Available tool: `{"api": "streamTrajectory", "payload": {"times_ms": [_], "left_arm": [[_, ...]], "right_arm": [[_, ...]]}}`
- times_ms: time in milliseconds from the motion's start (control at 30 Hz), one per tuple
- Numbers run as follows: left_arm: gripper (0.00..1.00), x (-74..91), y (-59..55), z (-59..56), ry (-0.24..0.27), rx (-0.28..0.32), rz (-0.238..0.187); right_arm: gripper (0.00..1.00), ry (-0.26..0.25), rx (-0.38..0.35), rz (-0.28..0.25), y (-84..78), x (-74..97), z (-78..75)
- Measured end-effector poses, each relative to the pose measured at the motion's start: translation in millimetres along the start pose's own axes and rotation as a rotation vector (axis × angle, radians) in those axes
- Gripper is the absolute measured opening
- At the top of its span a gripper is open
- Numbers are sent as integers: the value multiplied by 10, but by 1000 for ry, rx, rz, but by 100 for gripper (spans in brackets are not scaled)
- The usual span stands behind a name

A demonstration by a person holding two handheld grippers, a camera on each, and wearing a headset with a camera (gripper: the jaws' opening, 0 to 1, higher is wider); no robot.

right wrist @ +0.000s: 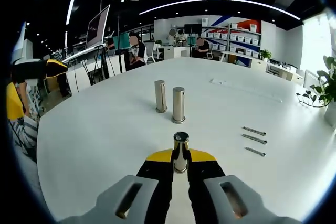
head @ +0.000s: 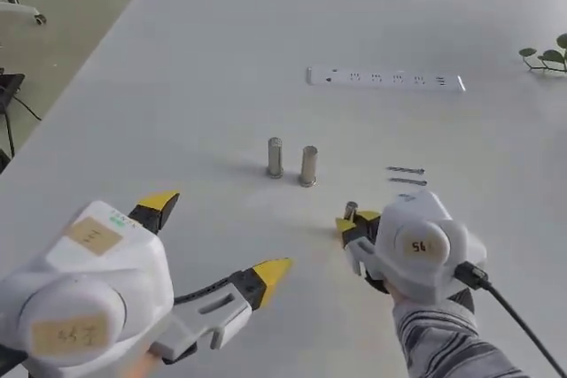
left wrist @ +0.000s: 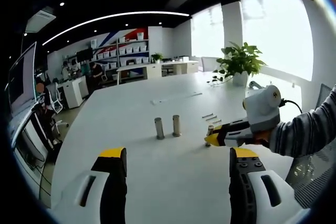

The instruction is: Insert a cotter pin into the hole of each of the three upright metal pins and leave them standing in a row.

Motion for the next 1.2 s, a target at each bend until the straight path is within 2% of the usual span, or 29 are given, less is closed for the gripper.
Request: {"api": "streamTrajectory", "payload": {"times_ms": [233,300,367,500,667,733,867,933,1100,1200], "left_arm": [[79,-9,-31,-20,-3,-1,14],[79,-11,-33,-27,-4,0,17],[80,-11,-42,-24,-1,1,25],[80,-9,-46,-23,0,-4,30],[81,-23,-47,-22,3,-2,39],[82,-36,-54,-29,0,-3,50],[83,-43,-37,-26,9,1,47],[84,-46,-42,-32,8,10,51],[84,-43,-68,-53,4,0,69],[84,-37,-72,-72,-1,0,71]], "right_arm": [[5,8,-24,1,1,-2,6],[6,29,-52,11,-7,-12,14],[7,35,-49,10,-8,-6,14],[17,62,-52,-1,16,27,30],[24,78,-71,-19,34,127,-20],[27,105,-82,-2,20,168,-25],[32,136,-64,-1,33,285,-74],[33,150,-56,-3,42,328,-111],[34,228,-10,-1,80,447,-213],[34,243,-2,7,77,473,-314]]}}
Point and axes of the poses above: the centre of the closed fingertips' face, and the gripper's own axes: x roughly backward along the fingers, z roughly to its left, y roughly out of its top, the point moved 3 cm from there along x, roughly backward along the fingers, and after that the axes turned 15 degrees about x, right-handed, at the moved point
